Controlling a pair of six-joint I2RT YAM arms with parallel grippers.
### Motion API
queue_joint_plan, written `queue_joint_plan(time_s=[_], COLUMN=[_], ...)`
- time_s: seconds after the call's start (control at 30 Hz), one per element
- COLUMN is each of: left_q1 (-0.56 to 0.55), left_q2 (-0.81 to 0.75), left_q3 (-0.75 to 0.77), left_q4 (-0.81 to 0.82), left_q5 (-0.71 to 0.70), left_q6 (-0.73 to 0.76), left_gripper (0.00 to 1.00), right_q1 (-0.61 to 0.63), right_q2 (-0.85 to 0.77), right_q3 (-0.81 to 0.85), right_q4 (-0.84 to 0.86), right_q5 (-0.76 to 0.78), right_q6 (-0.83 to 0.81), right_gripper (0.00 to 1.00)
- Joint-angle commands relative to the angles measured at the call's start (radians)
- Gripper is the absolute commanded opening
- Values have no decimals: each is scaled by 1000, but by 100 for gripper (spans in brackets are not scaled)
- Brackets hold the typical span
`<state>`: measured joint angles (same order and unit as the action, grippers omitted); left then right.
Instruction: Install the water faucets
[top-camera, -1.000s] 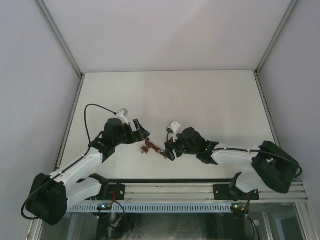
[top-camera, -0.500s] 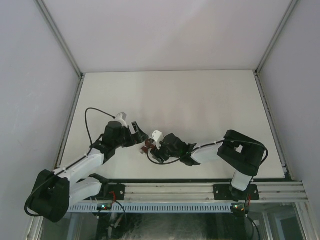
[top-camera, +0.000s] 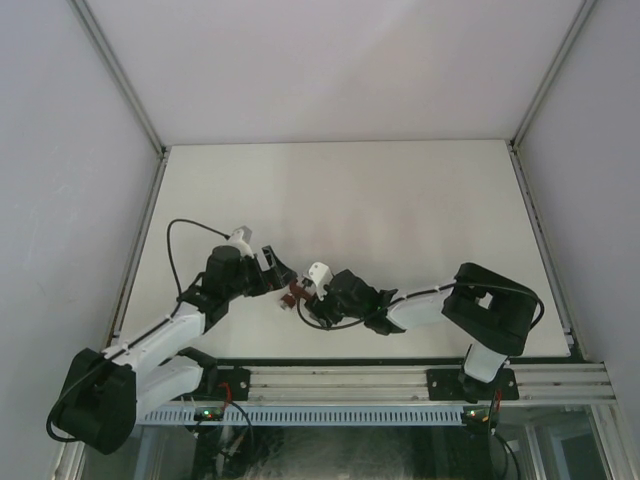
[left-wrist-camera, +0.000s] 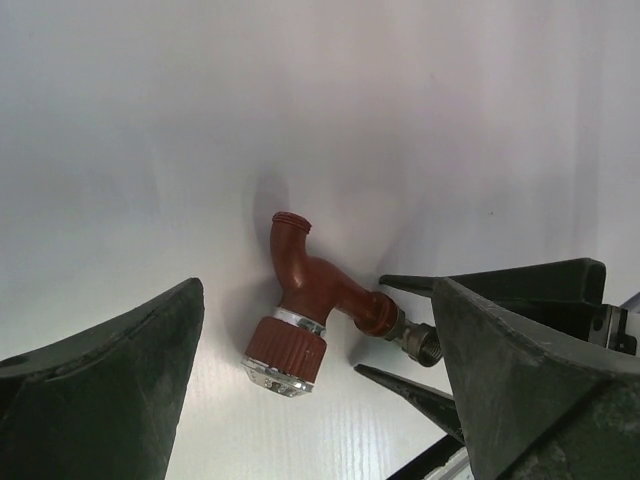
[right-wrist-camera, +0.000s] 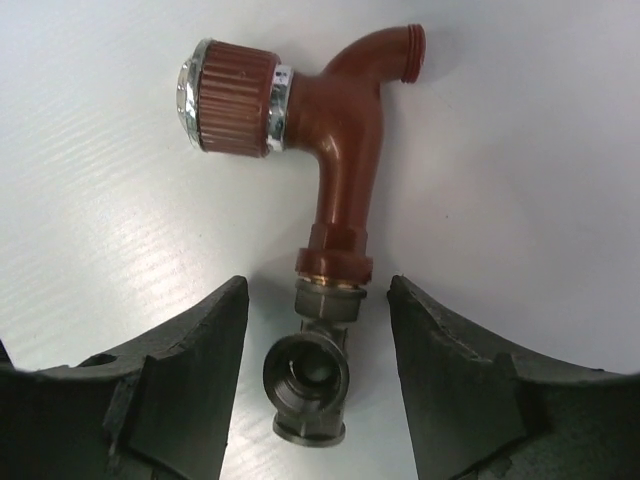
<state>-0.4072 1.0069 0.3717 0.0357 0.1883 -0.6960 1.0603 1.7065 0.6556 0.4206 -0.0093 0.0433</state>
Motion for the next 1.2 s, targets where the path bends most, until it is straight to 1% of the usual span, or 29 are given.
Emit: queue_joint_plan(time_s=[0.0, 0.07, 0.13, 0.17, 0.27, 0.37, 0.4, 0.47, 0.57, 0.67, 0.83, 0.93, 1.0, 1.07, 1.17], left_q1=[7, 7, 8, 7, 7, 7, 7, 8, 7, 7, 7, 7, 8, 8, 8], left_q2=[-30, -35, -39, -41, -40, -43, -43, -36, 2, 32, 35, 41, 36, 25, -5], left_q3=[-29, -30, -33, -35, -37, -45, -51, -62, -61, -52, -88, -80, -80, -70, -53], left_q4=[23, 16, 12, 12, 7, 6, 16, 53, 103, 149, 354, 417, 475, 492, 502], left_q5=[31, 35, 35, 35, 42, 54, 66, 115, 194, 270, 403, 472, 509, 522, 532], left_q6=[16, 18, 18, 18, 20, 20, 20, 20, 13, -2, -91, -134, -156, -166, -182], left_gripper=[98, 98, 98, 98, 97, 97, 98, 98, 98, 97, 96, 88, 78, 69, 63], right_q1=[-11, -12, -10, -12, -17, -27, -28, -13, 10, 12, 11, 10, 10, 9, 3], right_q2=[-59, -64, -62, -56, -41, -66, -81, -127, -179, -219, -293, -344, -382, -424, -479], right_q3=[-49, -63, -63, -63, -63, -63, -63, -65, -110, -118, -129, -146, -160, -178, -199], right_q4=[-19, -17, -13, -6, 32, 61, 66, 76, 167, 190, 202, 215, 222, 233, 227], right_q5=[-13, -16, -26, -23, 15, 37, 35, 78, 91, 119, 133, 123, 110, 99, 99], right_q6=[27, 15, 11, 17, 33, 49, 41, 20, -65, -76, -91, -95, -97, -105, -116], right_gripper=[58, 54, 48, 43, 22, 2, 0, 0, 0, 0, 0, 0, 0, 0, 0])
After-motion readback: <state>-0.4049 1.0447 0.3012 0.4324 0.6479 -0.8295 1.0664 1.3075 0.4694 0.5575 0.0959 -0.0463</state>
